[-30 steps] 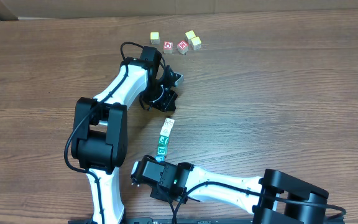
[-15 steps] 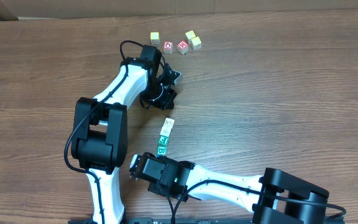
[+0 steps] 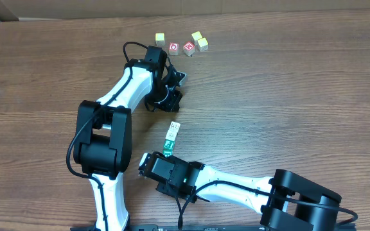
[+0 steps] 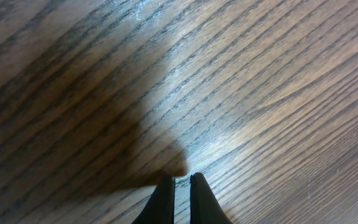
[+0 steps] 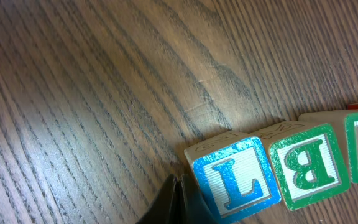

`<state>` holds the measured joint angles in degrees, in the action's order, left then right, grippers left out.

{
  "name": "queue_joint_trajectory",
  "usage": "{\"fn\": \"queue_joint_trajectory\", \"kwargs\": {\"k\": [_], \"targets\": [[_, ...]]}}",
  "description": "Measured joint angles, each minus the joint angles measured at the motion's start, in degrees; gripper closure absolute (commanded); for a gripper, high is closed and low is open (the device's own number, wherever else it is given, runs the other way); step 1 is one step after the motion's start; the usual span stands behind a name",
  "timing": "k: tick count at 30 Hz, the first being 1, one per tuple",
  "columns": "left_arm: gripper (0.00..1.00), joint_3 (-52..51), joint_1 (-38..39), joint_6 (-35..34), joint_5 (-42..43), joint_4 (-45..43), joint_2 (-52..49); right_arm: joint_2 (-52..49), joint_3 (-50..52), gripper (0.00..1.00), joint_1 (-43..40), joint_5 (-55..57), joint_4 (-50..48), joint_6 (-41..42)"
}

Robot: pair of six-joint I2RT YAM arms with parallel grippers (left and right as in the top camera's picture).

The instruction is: Flip 5 blocks

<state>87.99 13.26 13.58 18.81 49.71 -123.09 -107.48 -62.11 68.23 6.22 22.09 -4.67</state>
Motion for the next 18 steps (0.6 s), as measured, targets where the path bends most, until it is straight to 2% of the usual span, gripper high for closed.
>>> {"fn": "queue_joint_trajectory", "kwargs": {"k": [18], "targets": [[0.96, 0.0, -3.2, -4.3, -1.6, -0.6, 0.0, 0.0, 0.0, 0.96, -3.3, 0.0, 0.0, 2.6]]}}
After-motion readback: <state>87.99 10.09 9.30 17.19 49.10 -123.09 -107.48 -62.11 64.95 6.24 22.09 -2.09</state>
